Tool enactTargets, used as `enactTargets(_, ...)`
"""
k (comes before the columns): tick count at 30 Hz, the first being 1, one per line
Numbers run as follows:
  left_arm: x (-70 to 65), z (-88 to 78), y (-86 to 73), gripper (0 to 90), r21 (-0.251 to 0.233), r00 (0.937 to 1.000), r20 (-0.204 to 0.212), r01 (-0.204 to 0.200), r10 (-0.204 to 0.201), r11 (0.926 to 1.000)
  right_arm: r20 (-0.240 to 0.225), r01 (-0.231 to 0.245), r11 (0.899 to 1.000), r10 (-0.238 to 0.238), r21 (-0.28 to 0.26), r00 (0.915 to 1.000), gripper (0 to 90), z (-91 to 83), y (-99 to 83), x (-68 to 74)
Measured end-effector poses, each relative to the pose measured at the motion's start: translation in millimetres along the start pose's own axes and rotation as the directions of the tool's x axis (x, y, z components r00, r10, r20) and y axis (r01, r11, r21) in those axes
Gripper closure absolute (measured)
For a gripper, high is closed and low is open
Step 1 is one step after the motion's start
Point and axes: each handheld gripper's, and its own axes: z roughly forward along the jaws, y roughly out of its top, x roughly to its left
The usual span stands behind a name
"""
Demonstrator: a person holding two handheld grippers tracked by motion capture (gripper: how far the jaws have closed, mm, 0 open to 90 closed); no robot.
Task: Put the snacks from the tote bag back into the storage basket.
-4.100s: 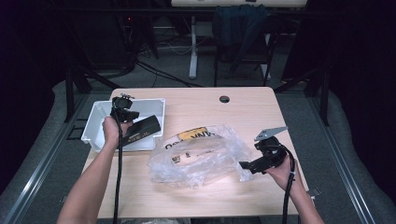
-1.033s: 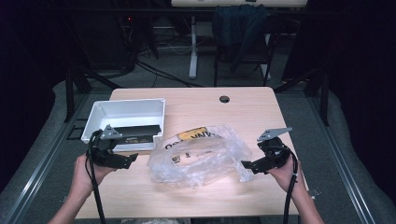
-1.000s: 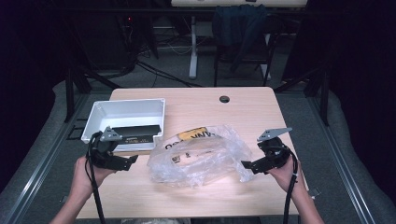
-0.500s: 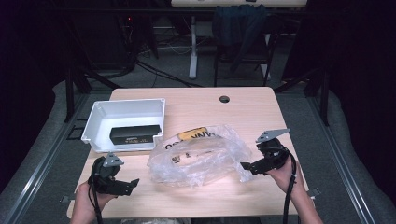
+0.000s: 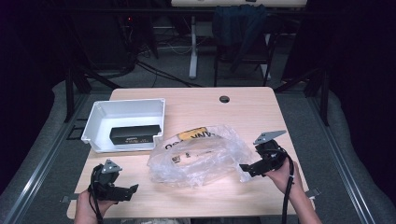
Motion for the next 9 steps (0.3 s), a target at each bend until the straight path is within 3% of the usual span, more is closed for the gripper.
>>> enactTargets(9, 9.1, 2.7, -1.3, 8.7, -0.008, 0.9994, 0.019, 0.028, -0.028, 0.9996, 0.000, -0.001, 1.000, 0.001, 0.005, 1.0000, 3.6, 1.4, -0.9, 0.2)
